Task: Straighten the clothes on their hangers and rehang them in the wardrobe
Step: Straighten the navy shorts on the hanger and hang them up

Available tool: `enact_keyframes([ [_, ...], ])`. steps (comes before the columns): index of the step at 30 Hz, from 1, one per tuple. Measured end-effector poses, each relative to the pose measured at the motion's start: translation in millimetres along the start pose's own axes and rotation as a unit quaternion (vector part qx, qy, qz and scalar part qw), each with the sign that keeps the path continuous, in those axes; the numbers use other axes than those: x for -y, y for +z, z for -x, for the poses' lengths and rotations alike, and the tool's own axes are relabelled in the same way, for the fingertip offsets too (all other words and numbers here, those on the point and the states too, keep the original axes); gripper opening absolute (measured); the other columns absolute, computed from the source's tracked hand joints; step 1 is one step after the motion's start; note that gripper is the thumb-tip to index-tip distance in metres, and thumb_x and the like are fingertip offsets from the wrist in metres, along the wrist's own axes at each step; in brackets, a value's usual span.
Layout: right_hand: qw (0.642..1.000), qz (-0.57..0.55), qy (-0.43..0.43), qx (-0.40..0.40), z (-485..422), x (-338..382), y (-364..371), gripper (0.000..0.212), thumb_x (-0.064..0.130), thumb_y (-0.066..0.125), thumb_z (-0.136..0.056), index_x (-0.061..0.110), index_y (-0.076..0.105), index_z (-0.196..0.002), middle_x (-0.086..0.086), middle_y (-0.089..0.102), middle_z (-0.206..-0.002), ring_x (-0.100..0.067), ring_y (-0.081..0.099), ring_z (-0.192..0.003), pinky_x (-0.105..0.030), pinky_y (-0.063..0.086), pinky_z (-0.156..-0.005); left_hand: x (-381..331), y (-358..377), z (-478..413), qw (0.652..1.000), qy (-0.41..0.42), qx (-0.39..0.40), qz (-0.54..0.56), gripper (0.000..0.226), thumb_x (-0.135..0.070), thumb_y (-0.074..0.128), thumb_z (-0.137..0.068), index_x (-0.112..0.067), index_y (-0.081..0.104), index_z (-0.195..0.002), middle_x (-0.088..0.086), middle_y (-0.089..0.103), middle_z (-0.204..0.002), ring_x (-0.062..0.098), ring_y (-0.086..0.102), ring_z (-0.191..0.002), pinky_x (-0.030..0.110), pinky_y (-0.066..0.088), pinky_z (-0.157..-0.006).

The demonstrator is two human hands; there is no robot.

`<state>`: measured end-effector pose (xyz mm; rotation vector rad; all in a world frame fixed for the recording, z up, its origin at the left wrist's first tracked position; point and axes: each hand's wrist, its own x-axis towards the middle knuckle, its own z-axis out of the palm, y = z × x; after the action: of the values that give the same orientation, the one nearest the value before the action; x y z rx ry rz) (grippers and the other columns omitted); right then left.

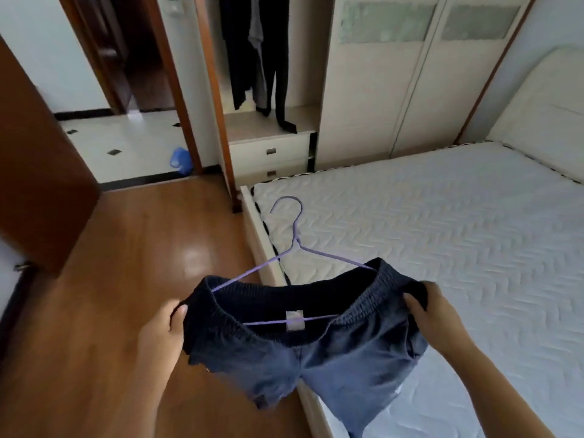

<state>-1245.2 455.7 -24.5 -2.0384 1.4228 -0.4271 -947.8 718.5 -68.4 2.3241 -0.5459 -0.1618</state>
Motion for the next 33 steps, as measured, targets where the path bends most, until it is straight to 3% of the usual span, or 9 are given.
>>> enact_keyframes([
  [6, 0.995, -0.053, -0.083, 0.019, -30, 81, 74, 0.014, 0.008, 0.039, -0.095, 0.006, 0.053, -0.098, -0.014, 0.057, -0.090, -0.032, 0.055, -0.088, -0.030, 0.031, -0.071, 76, -45, -28, 0.997, -0.066, 0.008, -0.024, 0.016, -0.021, 0.041, -0.095, -0.012, 0.053, -0.090, 0.010, 0.059, -0.068, 0.026, 0.054, -0.061, 0.033, 0.037, -0.054],
  [10, 0.985, -0.148, -0.090, 0.014, -60, 126, 124, 0.015, 0.005, 0.036, -0.096, 0.008, 0.050, -0.093, -0.013, 0.053, -0.087, -0.025, 0.048, -0.084, -0.032, 0.035, -0.077, 103, -58, -49, 0.995, -0.098, 0.025, -0.010, 0.022, -0.024, 0.037, -0.095, -0.008, 0.052, -0.098, 0.004, 0.057, -0.072, 0.024, 0.056, -0.066, 0.034, 0.039, -0.056],
  [16, 0.969, -0.237, -0.065, 0.011, -137, 185, 195, 0.018, 0.006, 0.034, -0.096, 0.009, 0.051, -0.092, 0.001, 0.049, -0.076, -0.019, 0.045, -0.087, -0.030, 0.034, -0.079, 92, -69, -112, 0.989, -0.113, 0.007, 0.090, 0.016, -0.017, 0.040, -0.095, -0.022, 0.052, -0.085, -0.001, 0.060, -0.079, 0.017, 0.058, -0.075, 0.027, 0.042, -0.060],
  [19, 0.963, -0.262, -0.062, 0.027, -191, 210, 226, 0.018, 0.006, 0.035, -0.096, 0.010, 0.052, -0.092, 0.006, 0.049, -0.074, -0.019, 0.045, -0.087, -0.031, 0.035, -0.080, 76, -66, -172, 0.998, -0.064, -0.015, 0.013, 0.008, -0.034, 0.047, -0.091, -0.028, 0.051, -0.095, -0.016, 0.057, -0.081, 0.001, 0.053, -0.074, 0.017, 0.041, -0.062],
  [22, 0.964, -0.245, -0.077, 0.068, -252, 239, 244, 0.017, 0.007, 0.035, -0.096, 0.008, 0.051, -0.092, 0.002, 0.051, -0.076, -0.021, 0.046, -0.086, -0.033, 0.036, -0.079, 52, -64, -242, 0.998, -0.059, -0.010, -0.030, 0.007, -0.033, 0.053, -0.088, -0.031, 0.048, -0.084, -0.012, 0.055, -0.073, 0.002, 0.050, -0.065, 0.015, 0.039, -0.059],
  [25, 0.962, -0.228, -0.092, 0.117, -307, 265, 249, 0.017, 0.008, 0.039, -0.095, 0.009, 0.053, -0.086, -0.006, 0.053, -0.081, -0.023, 0.047, -0.087, -0.032, 0.036, -0.078, 42, -60, -306, 0.995, -0.054, -0.057, -0.067, 0.023, -0.031, 0.052, -0.089, -0.010, 0.056, -0.082, 0.016, 0.061, -0.071, 0.027, 0.056, -0.062, 0.034, 0.044, -0.057],
  [27, 0.958, -0.219, -0.110, 0.148, -338, 287, 248, 0.018, 0.011, 0.042, -0.095, 0.008, 0.057, -0.086, -0.010, 0.056, -0.089, -0.023, 0.050, -0.090, -0.028, 0.036, -0.080, 38, -58, -348, 0.989, -0.036, -0.102, -0.104, 0.030, -0.031, 0.053, -0.088, -0.002, 0.055, -0.078, 0.018, 0.058, -0.062, 0.031, 0.056, -0.055, 0.043, 0.045, -0.053],
  [31, 0.956, -0.114, -0.207, 0.173, -391, 330, 256, 0.012, 0.015, 0.050, -0.092, 0.020, 0.058, -0.085, -0.003, 0.060, -0.086, 0.001, 0.055, -0.081, -0.004, 0.038, -0.069, 20, -55, -427, 0.981, 0.015, -0.141, -0.130, 0.032, -0.023, 0.057, -0.085, -0.007, 0.045, -0.061, 0.008, 0.044, -0.047, 0.022, 0.044, -0.042, 0.031, 0.030, -0.039],
  [33, 0.952, -0.048, -0.243, 0.179, -420, 352, 266, 0.006, 0.021, 0.054, -0.090, 0.018, 0.059, -0.092, -0.001, 0.058, -0.086, 0.006, 0.054, -0.077, -0.004, 0.037, -0.067, 12, -53, -470, 0.978, 0.034, -0.157, -0.133, 0.035, -0.020, 0.059, -0.084, -0.014, 0.039, -0.056, 0.002, 0.039, -0.047, 0.015, 0.039, -0.042, 0.024, 0.025, -0.042],
])
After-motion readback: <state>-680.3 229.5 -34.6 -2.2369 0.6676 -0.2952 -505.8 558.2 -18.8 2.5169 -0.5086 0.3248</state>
